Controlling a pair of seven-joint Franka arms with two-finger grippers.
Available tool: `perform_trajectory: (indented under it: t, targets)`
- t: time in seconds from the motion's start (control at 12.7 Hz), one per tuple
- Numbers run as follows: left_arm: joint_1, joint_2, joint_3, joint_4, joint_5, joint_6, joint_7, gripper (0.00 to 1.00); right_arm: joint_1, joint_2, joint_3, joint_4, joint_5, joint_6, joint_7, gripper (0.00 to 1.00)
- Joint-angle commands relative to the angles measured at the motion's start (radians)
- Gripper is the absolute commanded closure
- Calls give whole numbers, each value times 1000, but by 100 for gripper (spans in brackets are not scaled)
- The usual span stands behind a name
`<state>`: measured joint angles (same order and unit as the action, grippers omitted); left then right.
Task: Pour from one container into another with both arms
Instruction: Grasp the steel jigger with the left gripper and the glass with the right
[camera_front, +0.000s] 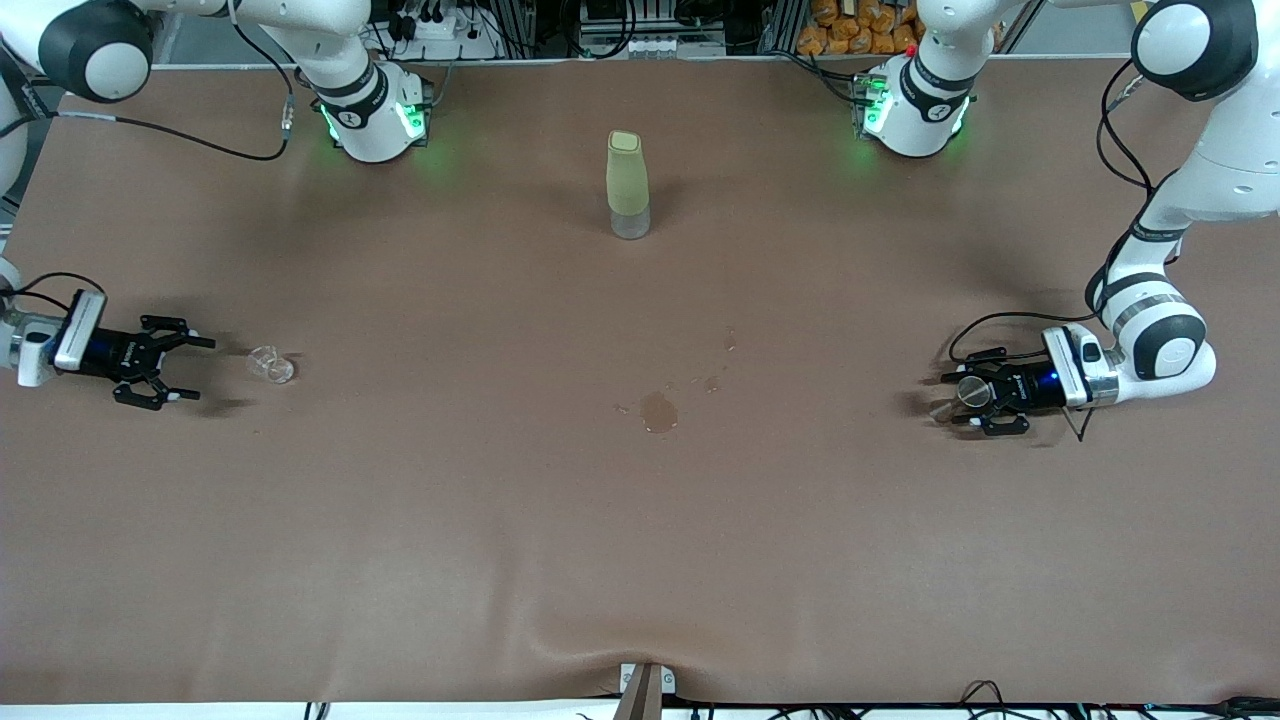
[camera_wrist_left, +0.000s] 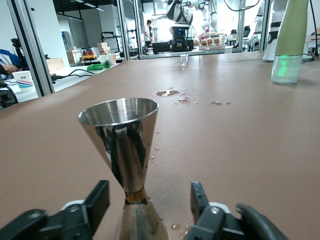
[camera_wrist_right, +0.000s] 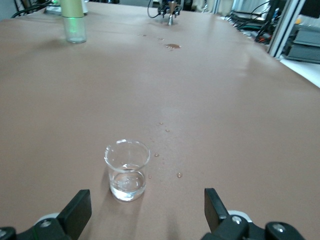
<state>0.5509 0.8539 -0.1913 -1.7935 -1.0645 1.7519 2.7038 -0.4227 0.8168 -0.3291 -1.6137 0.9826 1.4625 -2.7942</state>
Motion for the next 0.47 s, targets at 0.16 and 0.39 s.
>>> perform_trajectory:
  t: [0.16, 0.39]
  targets:
    - [0, 14, 3, 16, -23, -14, 25, 36, -19, 93, -4, -3, 105, -16, -297, 0]
    - [1, 16, 3, 17, -25, -14, 24, 42, -18, 134, -4, -3, 137, -24, -353, 0]
